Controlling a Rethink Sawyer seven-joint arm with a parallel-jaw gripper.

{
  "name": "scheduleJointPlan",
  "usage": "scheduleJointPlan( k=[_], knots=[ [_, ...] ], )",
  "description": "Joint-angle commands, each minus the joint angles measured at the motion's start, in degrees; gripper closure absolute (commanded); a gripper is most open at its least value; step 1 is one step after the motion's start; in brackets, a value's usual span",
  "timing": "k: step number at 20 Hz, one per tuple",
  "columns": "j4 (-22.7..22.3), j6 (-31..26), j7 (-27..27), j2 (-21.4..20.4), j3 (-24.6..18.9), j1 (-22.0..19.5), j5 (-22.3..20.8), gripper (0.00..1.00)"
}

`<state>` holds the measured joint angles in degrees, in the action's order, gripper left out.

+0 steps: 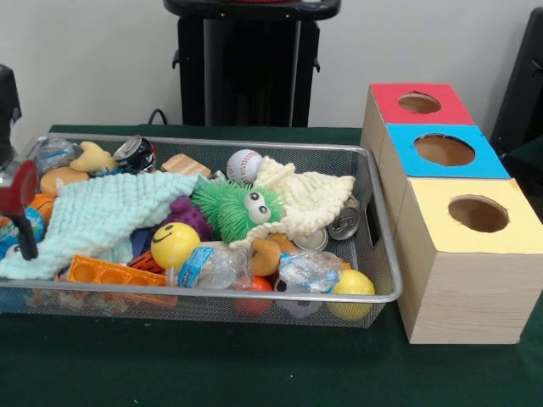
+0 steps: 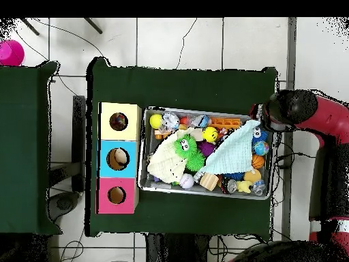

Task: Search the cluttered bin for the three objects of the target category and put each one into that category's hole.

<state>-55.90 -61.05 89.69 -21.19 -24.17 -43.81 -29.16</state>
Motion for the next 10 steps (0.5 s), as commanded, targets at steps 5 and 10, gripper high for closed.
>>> scheduleJointPlan(
  k=[5,10],
  knots=[
    [-9.6,1.34,-9.36,-3.69,1.77,-2.04,-2.42,0.0],
    [-7.06,3.1,-8.45,0.7,1.51,-1.68,-3.52,0.0]
  ],
)
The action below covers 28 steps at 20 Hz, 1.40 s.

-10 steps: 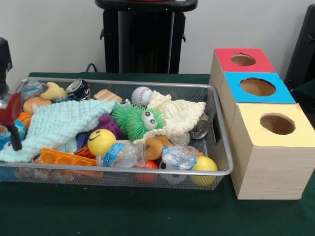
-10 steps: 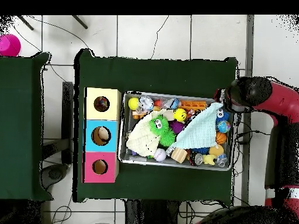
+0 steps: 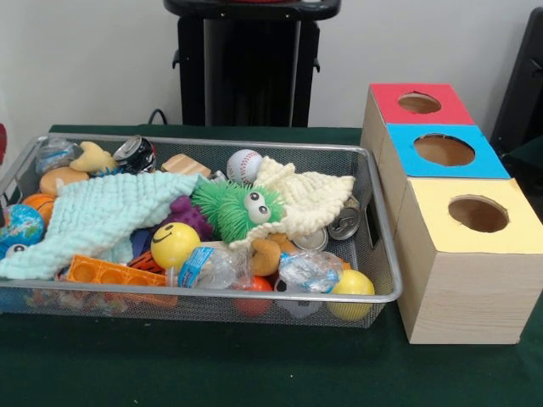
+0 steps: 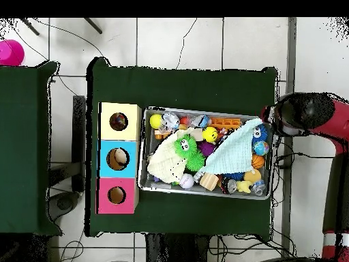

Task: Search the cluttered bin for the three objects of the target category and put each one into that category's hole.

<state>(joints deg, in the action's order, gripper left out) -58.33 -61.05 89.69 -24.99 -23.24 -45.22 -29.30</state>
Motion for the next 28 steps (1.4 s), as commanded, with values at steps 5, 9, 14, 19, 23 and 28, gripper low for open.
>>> scheduleJointPlan(
  k=[5,9,14,19,23,28],
  knots=[
    [-0.99,3.11,-7.68,8.09,0.07,0.57,-3.56,0.0],
    [0.28,3.38,-7.46,9.19,-0.34,0.83,-3.31,0.0],
    [-0.08,6.18,-5.75,11.07,-0.35,1.0,-3.28,0.0],
    [-0.38,8.39,-4.79,12.0,-0.11,1.28,-3.39,0.0],
    [1.73,9.96,-4.69,14.61,0.02,1.67,-3.72,0.0],
    [1.4,11.97,-3.72,15.32,-0.87,1.55,-2.05,0.0]
  ],
)
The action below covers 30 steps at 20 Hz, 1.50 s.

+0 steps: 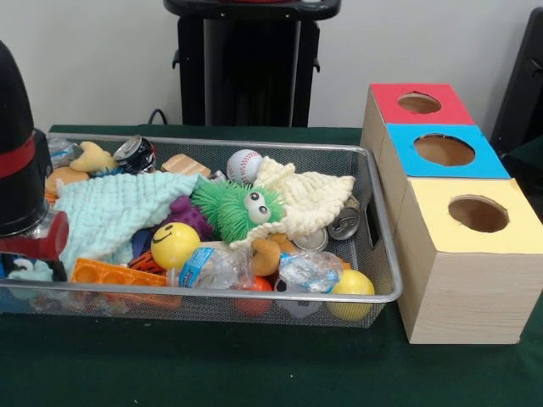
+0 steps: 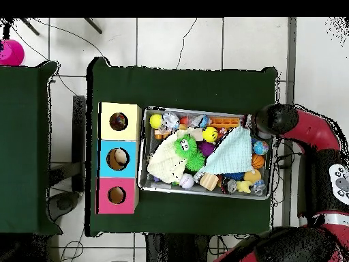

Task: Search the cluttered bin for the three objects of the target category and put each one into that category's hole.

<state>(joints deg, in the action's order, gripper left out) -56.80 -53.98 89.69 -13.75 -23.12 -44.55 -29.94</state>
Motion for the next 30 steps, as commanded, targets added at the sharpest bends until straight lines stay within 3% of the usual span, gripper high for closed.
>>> scheduleJointPlan(
  k=[1,5,9,10,14,16,21,25,30],
  knots=[
    [-0.98,5.36,-2.79,3.61,-1.32,0.8,-0.55,0.0],
    [-4.86,6.91,-0.04,0.79,-2.01,1.22,1.25,0.0],
    [-4.17,7.18,1.35,-0.35,-1.93,2.12,1.44,0.0],
    [-3.94,6.89,1.9,-0.55,-1.67,2.39,1.48,1.0],
    [-5.04,10.38,1.53,-1.11,-2.4,2.34,0.96,1.0],
    [-4.95,9.12,1.25,-1.13,-2.86,2.46,1.81,1.0],
    [-10.85,7.51,2.41,-6.25,-3.17,2.17,4.29,1.0],
    [-16.77,-0.38,5.35,-11.94,-2.76,2.91,9.72,1.0],
    [-21.19,-10.72,13.14,-19.55,1.32,7.55,16.74,1.0]
  ],
)
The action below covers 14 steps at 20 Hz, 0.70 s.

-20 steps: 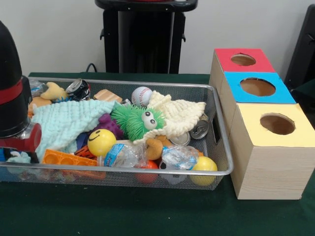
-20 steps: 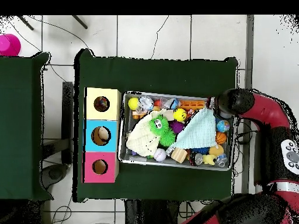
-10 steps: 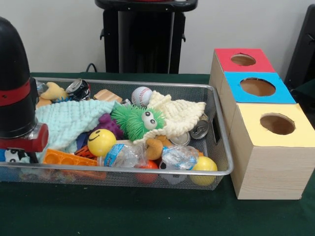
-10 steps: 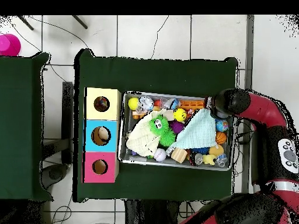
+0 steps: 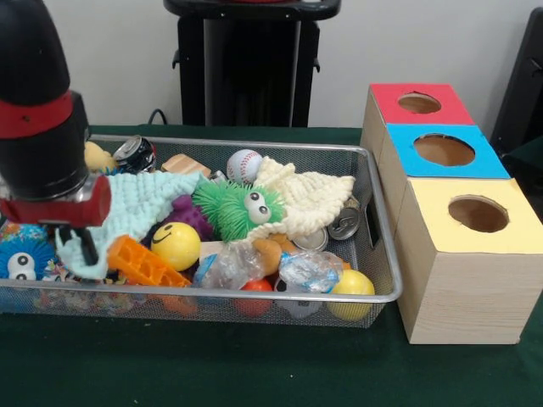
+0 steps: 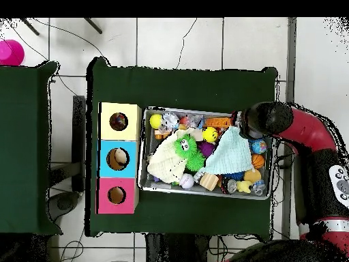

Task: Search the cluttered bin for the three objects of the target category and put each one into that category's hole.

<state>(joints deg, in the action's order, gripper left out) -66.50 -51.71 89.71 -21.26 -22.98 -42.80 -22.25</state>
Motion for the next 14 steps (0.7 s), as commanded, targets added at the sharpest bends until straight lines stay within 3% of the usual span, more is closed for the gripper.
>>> scheduleJointPlan(
  k=[1,5,14],
  knots=[
    [-12.29,-14.15,14.88,-13.34,1.86,6.69,10.39,1.0],
    [-14.77,-13.33,18.8,-15.77,3.83,9.43,15.22,1.0],
    [-16.68,-14.02,21.79,-16.02,7.98,14.8,23.13,1.0]
  ],
)
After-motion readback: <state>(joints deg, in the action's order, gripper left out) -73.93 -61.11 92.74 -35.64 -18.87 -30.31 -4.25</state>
